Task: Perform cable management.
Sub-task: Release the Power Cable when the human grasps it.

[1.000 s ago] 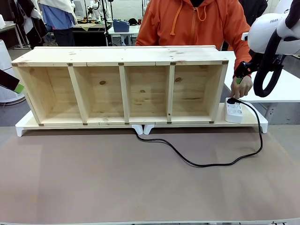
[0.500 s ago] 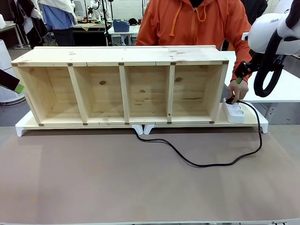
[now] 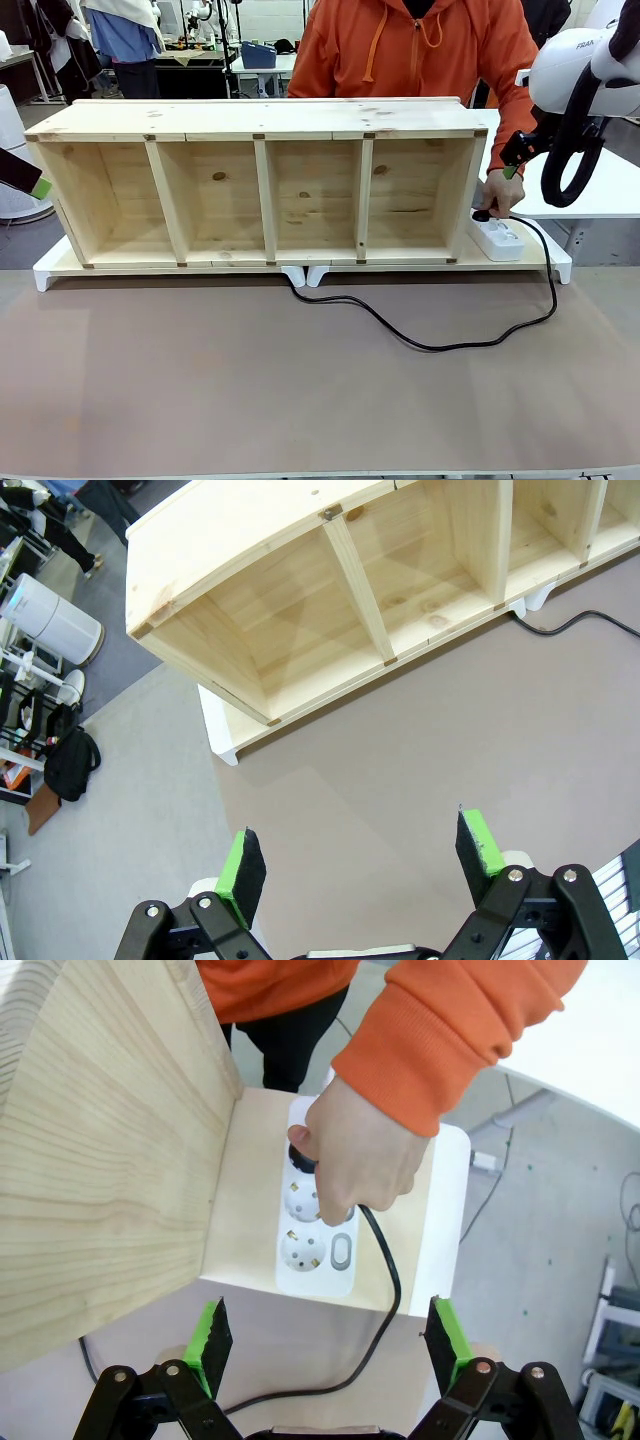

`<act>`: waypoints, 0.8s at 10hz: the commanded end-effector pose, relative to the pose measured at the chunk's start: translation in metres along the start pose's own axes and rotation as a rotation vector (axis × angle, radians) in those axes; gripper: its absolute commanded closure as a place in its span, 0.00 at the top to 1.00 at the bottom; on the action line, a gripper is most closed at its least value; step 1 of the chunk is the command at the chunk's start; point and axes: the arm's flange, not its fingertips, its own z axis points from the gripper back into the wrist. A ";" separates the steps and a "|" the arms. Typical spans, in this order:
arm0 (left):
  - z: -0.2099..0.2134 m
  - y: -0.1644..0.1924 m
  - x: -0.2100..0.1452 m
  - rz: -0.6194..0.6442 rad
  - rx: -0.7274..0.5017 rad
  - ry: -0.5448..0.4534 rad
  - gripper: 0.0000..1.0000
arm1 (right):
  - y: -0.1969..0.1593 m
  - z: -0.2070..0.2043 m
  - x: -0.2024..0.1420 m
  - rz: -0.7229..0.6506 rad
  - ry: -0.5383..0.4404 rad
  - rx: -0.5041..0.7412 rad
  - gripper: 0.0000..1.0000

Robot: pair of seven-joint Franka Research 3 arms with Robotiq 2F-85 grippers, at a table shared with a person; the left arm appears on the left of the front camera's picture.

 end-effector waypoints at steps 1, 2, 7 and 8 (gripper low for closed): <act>-0.001 0.000 0.001 0.004 0.002 -0.003 1.00 | -0.001 0.000 0.000 -0.010 0.000 0.008 1.00; -0.001 0.000 0.001 0.004 0.002 -0.003 1.00 | -0.001 0.000 0.000 -0.010 0.000 0.008 1.00; -0.001 0.000 0.001 0.004 0.002 -0.003 1.00 | -0.001 0.000 0.000 -0.010 0.000 0.008 1.00; -0.001 0.000 0.001 0.004 0.002 -0.003 1.00 | -0.001 0.000 0.000 -0.010 0.000 0.008 1.00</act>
